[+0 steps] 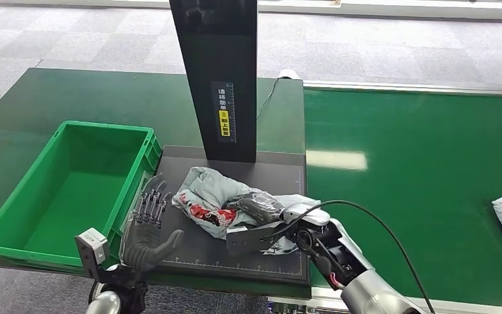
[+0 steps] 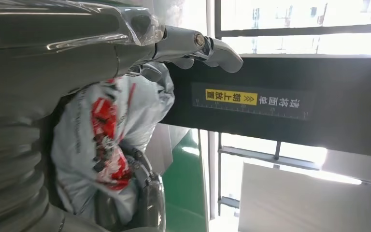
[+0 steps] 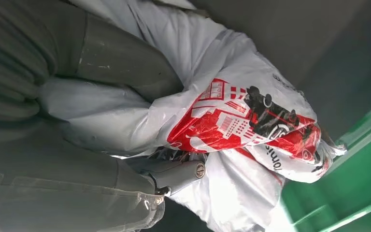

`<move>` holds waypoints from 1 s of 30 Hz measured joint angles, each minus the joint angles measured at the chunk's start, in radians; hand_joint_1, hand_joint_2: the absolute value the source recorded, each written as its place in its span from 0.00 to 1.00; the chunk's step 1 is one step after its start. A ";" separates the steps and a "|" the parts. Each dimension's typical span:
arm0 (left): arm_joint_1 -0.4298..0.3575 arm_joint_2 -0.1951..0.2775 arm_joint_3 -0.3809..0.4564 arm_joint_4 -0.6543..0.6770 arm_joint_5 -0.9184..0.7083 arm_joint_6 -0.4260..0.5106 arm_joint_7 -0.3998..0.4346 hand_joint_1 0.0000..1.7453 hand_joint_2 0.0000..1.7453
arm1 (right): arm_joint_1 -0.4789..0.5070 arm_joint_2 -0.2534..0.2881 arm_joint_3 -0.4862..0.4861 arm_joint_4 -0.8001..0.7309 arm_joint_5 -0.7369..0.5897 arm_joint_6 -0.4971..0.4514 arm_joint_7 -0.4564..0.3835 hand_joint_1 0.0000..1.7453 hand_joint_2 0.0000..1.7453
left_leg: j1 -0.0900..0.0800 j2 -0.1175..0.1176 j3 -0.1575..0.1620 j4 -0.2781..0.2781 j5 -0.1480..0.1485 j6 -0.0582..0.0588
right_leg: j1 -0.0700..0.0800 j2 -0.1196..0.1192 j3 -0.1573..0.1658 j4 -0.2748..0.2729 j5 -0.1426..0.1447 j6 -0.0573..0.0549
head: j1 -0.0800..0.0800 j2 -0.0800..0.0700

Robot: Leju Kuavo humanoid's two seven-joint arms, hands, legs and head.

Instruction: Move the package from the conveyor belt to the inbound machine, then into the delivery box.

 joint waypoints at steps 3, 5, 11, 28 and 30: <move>-0.005 0.004 0.002 0.008 0.007 0.003 -0.010 0.00 1.00 | -0.010 0.000 0.039 0.028 -0.073 0.060 -0.093 1.00 1.00 | 0.000 0.000 0.000 0.000 0.000 0.000 | 0.000 0.000 0.000 0.000 0.000 0.000 | 0.000 0.000; -0.008 0.007 0.002 0.014 0.011 0.005 -0.016 0.00 1.00 | -0.010 0.000 0.062 0.038 -0.117 0.088 -0.137 1.00 1.00 | 0.000 0.000 0.000 0.000 0.000 0.000 | 0.000 0.000 0.000 0.000 0.000 0.000 | 0.000 0.000; -0.011 0.015 0.002 0.024 0.016 0.006 -0.022 0.00 1.00 | -0.008 0.000 0.099 0.051 -0.169 0.117 -0.176 0.00 1.00 | 0.000 0.000 0.000 0.000 0.000 0.000 | 0.000 0.000 0.000 0.000 0.000 0.000 | 0.000 0.000; -0.006 0.027 -0.002 0.026 -0.011 0.006 -0.033 0.00 1.00 | 0.022 -0.022 0.075 -0.078 -0.334 0.070 -0.163 0.00 1.00 | 0.000 0.000 0.000 0.000 0.000 0.000 | 0.000 0.000 0.000 0.000 0.000 0.000 | 0.000 0.000; -0.002 0.028 -0.003 0.023 -0.033 0.011 -0.035 0.00 1.00 | 0.027 -0.023 0.066 -0.086 -0.321 0.008 -0.145 0.00 1.00 | 0.000 0.000 0.000 0.000 0.000 0.000 | 0.000 0.000 0.000 0.000 0.000 0.000 | 0.000 0.000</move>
